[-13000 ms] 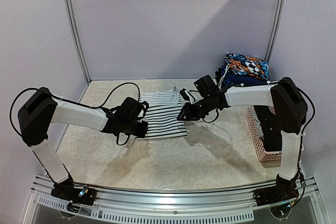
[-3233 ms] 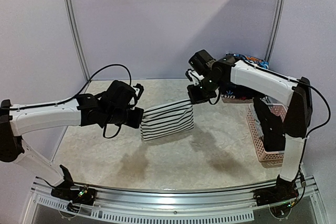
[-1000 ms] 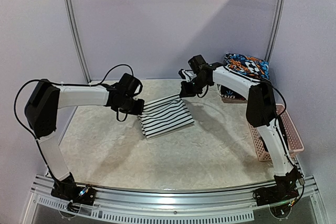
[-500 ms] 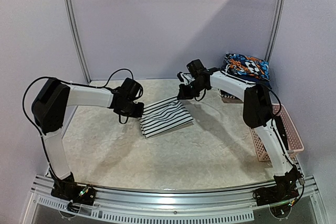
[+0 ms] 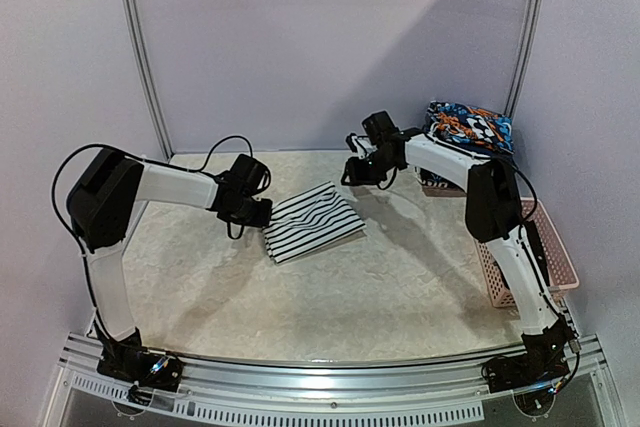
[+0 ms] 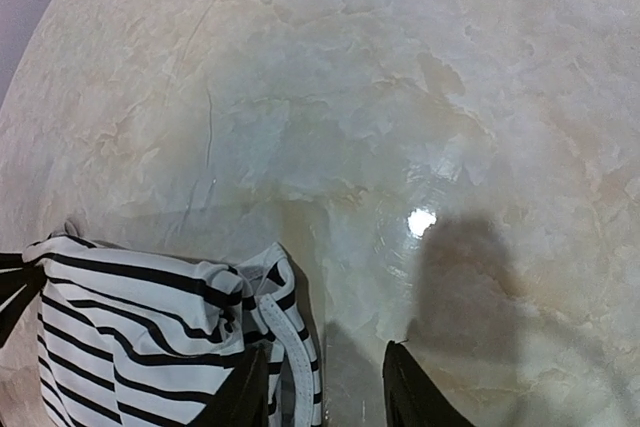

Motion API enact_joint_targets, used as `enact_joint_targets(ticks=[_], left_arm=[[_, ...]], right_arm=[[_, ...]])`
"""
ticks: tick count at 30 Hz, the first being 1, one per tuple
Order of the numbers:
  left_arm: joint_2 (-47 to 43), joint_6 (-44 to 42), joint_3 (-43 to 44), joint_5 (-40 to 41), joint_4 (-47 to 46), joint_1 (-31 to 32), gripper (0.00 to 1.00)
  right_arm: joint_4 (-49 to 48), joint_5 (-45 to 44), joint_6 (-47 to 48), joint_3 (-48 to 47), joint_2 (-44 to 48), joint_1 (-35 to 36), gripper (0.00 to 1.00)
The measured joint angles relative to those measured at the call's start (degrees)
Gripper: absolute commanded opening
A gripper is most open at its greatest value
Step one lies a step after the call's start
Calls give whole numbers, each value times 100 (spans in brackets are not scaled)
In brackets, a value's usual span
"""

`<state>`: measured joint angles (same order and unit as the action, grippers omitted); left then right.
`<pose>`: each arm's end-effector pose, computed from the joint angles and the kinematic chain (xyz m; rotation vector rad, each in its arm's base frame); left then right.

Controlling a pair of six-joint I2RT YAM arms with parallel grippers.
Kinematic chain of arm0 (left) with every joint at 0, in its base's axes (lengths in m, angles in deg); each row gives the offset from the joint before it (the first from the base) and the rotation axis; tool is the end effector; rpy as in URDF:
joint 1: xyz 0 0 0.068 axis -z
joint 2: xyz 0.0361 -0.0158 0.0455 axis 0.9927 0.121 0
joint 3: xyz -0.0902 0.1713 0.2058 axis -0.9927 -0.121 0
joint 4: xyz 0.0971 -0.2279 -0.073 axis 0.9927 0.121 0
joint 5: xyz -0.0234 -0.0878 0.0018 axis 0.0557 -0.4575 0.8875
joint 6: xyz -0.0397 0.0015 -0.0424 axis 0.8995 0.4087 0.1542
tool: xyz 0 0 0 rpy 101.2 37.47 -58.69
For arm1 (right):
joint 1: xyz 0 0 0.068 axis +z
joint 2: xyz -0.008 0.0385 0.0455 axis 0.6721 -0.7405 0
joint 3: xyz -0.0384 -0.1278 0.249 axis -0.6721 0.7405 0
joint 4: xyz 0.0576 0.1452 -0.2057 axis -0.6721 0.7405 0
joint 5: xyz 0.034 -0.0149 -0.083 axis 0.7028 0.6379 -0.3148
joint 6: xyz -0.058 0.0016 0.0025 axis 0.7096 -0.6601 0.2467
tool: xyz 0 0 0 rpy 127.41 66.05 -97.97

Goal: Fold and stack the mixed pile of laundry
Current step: Fold the 2/3-rectangle-folded tank top at the center of the board.

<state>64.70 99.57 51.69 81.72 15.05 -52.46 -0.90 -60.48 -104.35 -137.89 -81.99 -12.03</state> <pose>0.3564 -0.2011 0.1457 0.1226 2.5132 -0.1199 0.4880 0.2960 0.1727 -0.4515 2.5042 0.6375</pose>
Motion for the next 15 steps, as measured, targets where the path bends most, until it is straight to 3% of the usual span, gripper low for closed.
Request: enact_joint_targets(ticks=[6, 15], left_arm=[[-295, -109, -170, 20, -52, -2, 36], [-1069, -240, -452, 107, -188, -2, 53]], right_arm=[[-48, -129, 92, 402, 448, 0, 49], [-319, -323, 107, 1224, 1478, 0, 53]])
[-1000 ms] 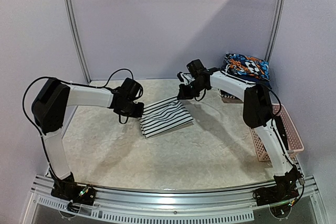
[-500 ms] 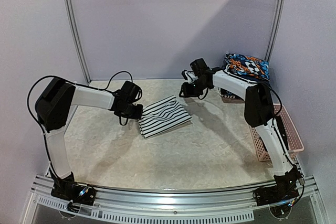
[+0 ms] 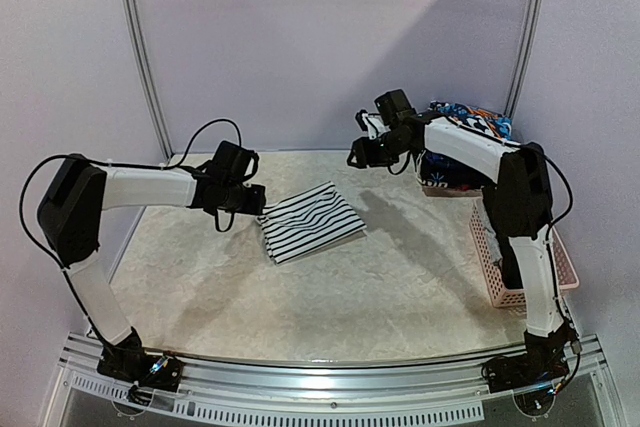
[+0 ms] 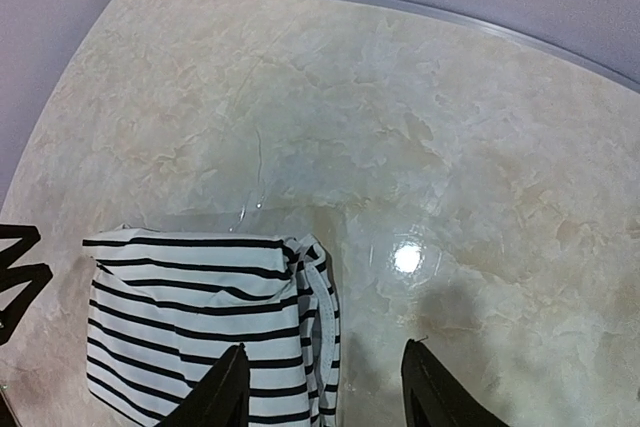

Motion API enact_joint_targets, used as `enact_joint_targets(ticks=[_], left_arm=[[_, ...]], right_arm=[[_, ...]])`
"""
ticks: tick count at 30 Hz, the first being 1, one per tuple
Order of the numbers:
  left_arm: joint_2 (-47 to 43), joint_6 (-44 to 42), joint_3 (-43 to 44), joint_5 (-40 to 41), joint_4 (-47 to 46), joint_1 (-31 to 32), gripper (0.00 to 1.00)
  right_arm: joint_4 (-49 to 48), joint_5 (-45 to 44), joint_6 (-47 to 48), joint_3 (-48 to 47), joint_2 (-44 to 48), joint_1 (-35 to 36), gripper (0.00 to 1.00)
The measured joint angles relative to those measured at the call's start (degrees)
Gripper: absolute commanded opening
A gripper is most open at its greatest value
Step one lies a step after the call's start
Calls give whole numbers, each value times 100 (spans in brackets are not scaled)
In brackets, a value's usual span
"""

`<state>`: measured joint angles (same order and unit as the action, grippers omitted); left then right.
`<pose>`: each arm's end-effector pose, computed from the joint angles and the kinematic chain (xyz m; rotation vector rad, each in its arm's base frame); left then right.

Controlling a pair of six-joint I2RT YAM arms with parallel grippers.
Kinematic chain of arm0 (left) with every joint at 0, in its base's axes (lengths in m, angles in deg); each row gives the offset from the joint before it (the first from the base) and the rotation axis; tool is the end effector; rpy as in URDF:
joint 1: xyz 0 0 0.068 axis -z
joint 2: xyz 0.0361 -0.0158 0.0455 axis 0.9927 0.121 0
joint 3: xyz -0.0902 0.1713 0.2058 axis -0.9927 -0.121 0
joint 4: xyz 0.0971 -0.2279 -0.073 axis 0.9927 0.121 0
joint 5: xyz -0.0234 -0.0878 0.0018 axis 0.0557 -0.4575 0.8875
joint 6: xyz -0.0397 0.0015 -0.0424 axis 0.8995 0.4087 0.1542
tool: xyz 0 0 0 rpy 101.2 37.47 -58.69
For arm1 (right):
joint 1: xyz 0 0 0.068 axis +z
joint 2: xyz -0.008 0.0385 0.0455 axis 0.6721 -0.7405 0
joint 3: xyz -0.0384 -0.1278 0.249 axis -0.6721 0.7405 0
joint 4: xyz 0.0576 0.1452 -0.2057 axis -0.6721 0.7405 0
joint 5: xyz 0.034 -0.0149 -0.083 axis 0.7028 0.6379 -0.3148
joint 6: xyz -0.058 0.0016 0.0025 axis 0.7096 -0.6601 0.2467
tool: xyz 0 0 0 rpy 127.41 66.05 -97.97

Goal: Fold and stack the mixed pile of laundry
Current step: Fold the 2/3-rectangle-folded tank top at the center of the board, then adjust the square-folded tank top at the center of the board.

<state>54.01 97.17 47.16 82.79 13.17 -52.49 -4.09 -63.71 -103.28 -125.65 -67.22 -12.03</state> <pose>0.3363 -0.1881 0.1954 0.1380 2.3759 -0.1553 0.4574 0.2755 0.2448 -0.4438 2.3931 0.5912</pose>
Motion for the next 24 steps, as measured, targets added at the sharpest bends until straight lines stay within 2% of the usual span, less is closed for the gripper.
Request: enact_joint_targets(ticks=[8, 13, 19, 24], left_arm=[[-483, -70, -284, 28, 17, 92, 61], [-699, -50, -348, 39, 9, 251, 52], [-658, -42, -358, -116, -118, 378, 43], [-341, -33, -345, -264, -280, 387, 40]], right_arm=[[-328, 20, -39, 929, 634, 0, 53], [-553, 317, -120, 1401, 852, 0, 49], [-787, 1019, -256, 1521, 863, 0, 39], [-931, 1510, -354, 1491, 730, 2, 33]])
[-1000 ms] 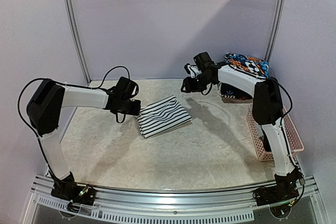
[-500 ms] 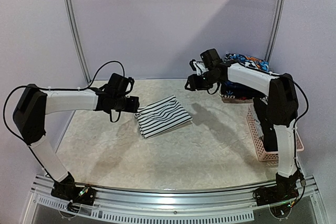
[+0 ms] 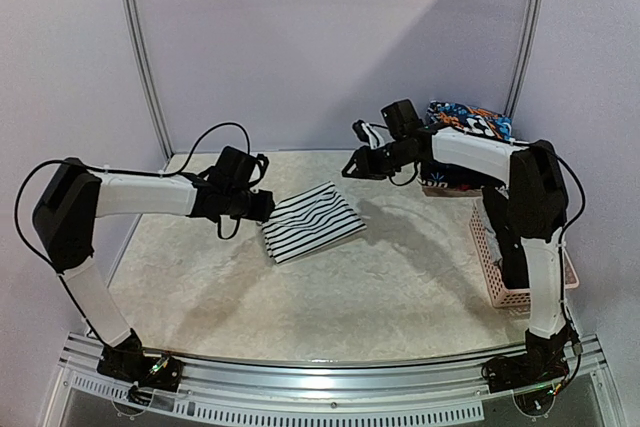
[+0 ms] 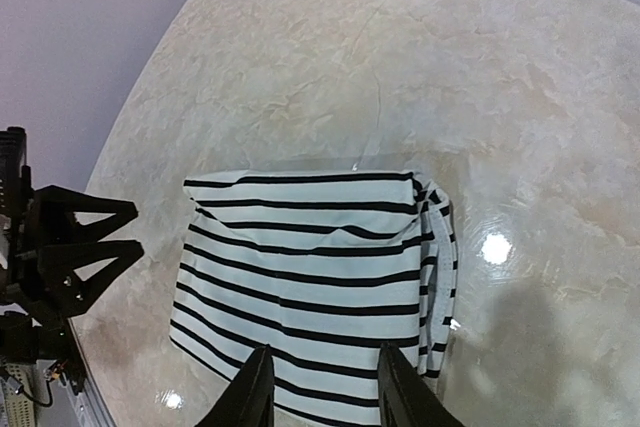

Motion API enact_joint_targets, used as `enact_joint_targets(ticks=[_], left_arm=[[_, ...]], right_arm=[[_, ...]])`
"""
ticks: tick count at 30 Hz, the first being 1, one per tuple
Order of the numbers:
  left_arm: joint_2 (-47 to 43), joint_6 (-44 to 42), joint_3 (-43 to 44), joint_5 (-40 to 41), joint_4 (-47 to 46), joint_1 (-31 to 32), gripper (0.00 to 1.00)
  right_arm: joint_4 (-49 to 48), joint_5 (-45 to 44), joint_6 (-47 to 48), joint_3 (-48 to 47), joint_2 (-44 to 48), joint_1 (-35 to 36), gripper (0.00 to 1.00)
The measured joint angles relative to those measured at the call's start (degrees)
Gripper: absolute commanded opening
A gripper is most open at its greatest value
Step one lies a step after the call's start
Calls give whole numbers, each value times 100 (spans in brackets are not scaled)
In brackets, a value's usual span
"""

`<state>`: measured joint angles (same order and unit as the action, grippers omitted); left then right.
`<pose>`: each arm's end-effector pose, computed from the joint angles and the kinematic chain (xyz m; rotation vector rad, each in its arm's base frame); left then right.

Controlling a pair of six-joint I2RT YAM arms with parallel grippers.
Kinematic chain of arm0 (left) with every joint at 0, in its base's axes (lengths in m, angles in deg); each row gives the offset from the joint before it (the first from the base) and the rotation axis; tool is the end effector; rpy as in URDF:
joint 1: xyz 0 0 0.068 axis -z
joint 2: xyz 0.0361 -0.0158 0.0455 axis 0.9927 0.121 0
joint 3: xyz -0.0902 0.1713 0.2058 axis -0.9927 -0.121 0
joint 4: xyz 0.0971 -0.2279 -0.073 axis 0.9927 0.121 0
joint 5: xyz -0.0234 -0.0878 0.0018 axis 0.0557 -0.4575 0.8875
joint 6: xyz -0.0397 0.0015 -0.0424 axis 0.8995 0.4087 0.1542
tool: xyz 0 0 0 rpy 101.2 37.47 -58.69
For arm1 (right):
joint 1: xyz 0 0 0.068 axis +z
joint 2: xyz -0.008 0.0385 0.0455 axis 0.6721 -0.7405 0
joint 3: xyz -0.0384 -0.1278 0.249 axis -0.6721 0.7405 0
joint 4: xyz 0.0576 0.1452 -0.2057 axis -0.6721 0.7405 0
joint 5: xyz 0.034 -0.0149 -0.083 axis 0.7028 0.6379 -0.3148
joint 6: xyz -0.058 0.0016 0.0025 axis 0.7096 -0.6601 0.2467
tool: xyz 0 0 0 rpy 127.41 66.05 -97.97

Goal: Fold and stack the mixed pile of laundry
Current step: Adjust the square-folded tank top at the center of the board.

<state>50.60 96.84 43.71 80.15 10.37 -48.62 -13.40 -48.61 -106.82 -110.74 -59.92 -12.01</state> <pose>0.3120 -0.2053 0.2020 0.2379 2.3398 -0.2608 0.4280 0.2706 0.2385 -0.5115 2.3830 0.9328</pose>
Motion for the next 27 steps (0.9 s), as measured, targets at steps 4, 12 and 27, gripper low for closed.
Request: enact_joint_targets(ticks=[4, 12, 27], left_arm=[[402, -17, 52, -90, -133, 2, 39], [916, -66, 348, -149, -197, -44, 37], [1554, -164, 514, -164, -446, -560, 37]], right_arm=[[2, 262, -33, -2, -280, 15, 31], [81, 509, 55, 264, -433, 52, 30], [221, 205, 249, 824, -437, 57, 29]])
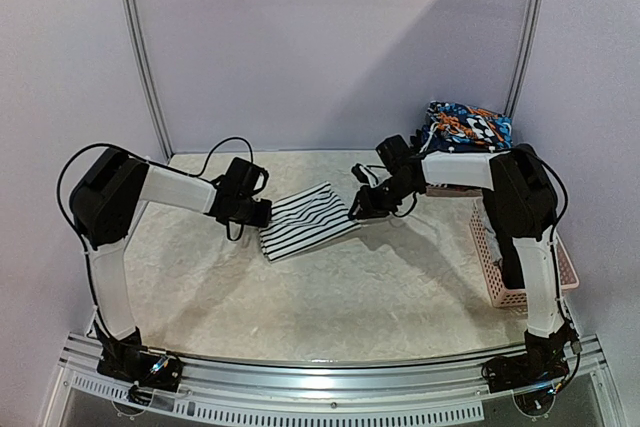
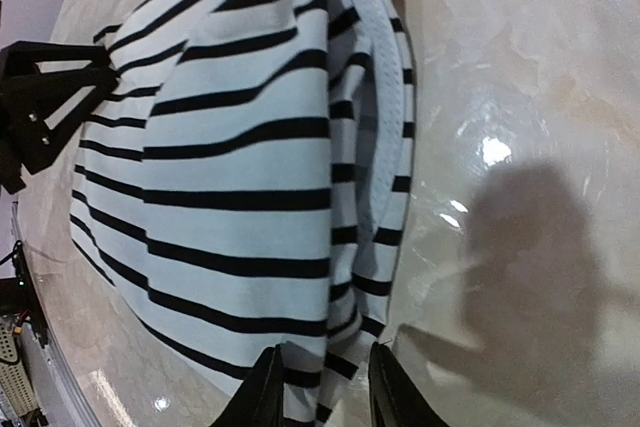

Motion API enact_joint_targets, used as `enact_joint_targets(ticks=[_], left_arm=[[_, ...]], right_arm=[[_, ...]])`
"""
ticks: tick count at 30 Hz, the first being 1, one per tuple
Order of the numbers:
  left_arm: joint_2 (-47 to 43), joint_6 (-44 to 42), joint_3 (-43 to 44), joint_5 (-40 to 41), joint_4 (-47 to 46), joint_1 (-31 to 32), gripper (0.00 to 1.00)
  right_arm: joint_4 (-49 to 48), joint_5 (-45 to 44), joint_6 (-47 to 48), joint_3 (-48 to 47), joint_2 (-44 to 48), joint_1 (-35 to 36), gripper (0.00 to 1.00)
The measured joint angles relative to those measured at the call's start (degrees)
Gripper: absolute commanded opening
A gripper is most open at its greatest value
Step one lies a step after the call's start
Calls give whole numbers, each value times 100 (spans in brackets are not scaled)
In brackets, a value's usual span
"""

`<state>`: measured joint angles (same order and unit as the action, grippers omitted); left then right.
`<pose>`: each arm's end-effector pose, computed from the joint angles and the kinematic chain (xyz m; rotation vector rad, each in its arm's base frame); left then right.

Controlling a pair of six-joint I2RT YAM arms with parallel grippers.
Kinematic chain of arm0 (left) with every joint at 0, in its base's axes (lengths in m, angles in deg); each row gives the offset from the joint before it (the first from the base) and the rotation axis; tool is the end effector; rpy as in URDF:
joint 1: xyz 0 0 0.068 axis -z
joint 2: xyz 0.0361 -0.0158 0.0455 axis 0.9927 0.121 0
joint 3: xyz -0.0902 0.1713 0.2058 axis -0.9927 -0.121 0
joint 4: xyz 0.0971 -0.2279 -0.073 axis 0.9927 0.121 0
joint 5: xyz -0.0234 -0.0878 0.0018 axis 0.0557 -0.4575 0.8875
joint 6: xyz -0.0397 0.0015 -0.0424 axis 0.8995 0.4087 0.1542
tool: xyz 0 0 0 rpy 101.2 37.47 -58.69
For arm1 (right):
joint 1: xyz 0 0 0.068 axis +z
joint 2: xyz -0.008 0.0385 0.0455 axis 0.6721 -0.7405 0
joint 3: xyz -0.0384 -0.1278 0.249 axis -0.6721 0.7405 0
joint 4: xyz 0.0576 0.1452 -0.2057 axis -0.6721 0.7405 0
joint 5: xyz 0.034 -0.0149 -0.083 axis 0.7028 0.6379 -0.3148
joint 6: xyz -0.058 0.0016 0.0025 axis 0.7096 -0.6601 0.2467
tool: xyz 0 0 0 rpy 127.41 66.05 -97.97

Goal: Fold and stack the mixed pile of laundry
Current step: Adjust the square-folded tank top at the center of the board.

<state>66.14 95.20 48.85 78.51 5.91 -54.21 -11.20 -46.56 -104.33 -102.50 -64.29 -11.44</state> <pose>0.3652 -0.1943 0.1327 0.1887 2.4441 -0.1832 0.4101 0.2674 0.1549 -0.5605 2.6345 0.9158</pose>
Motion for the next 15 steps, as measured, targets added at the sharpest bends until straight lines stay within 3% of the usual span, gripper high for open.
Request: enact_joint_targets(ticks=[9, 15], left_arm=[[-4, 50, 31, 192, 15, -101, 42], [-387, 155, -122, 431, 140, -90, 49]], right_arm=[[254, -684, 15, 304, 61, 0, 32], [363, -970, -15, 610, 498, -2, 48]])
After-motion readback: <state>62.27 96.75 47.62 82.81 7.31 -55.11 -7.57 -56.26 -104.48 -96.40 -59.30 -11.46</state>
